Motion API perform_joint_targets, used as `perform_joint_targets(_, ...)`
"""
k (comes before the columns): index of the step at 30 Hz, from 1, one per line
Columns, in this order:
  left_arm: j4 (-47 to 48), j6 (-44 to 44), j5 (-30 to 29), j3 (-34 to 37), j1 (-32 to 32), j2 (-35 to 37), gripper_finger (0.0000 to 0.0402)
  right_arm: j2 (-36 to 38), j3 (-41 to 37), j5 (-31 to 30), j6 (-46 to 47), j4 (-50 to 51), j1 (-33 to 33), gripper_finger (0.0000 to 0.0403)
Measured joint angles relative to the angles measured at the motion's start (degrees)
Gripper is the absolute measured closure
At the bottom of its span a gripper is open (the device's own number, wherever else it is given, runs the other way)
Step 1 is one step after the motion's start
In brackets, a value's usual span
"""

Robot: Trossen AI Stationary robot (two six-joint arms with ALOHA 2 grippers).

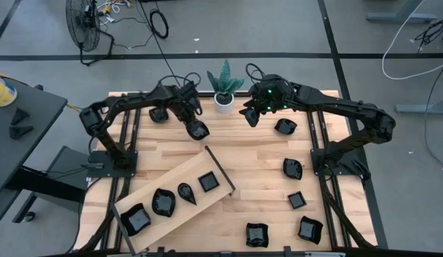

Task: Pick & Place Mini shaped plates
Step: Stack the black leaf shaped plate on top of the black leaf shaped plate on the shelf

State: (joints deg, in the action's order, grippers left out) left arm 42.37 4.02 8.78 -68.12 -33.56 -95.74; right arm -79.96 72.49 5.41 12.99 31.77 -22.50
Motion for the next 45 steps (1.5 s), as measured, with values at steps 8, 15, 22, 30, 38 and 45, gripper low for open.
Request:
perform_joint_targets(8, 10.49, -5.15, -1.08, -10.54, -0.02, 2.99, 0.0401, 0.00, 0.00, 0.02, 0.01, 0.00, -0.02, 0.0199)
perform_joint_targets(15, 20.94, -10.66, -1.08, -20.82, 0.40, 5.47, 0.0401, 0.00, 0.00, 0.02, 0.00, 0.00, 0.00, 0.0199)
perform_joint_targets(22, 25.63, -12.17, -1.05, -26.99, 2.10, 9.13, 0.0401, 0.00, 0.00, 0.45, -0.01, 0.00, -0.01, 0.0199)
perform_joint_targets(30, 26.21, -10.37, 3.55, -27.23, 7.61, 14.19, 0.0401, 0.26, 0.00, 4.12, -0.01, 0.11, 0.49, 0.0207)
perform_joint_targets(38, 31.07, -9.20, 4.88, -27.19, 16.90, 16.18, 0.0401, 2.85, 0.04, 5.16, -0.78, 2.82, 2.20, 0.0284)
perform_joint_targets(45, 35.66, -9.18, 6.12, -27.16, 26.42, 16.06, 0.0401, 6.02, 0.04, 5.36, -4.71, 4.80, 3.22, 0.0358)
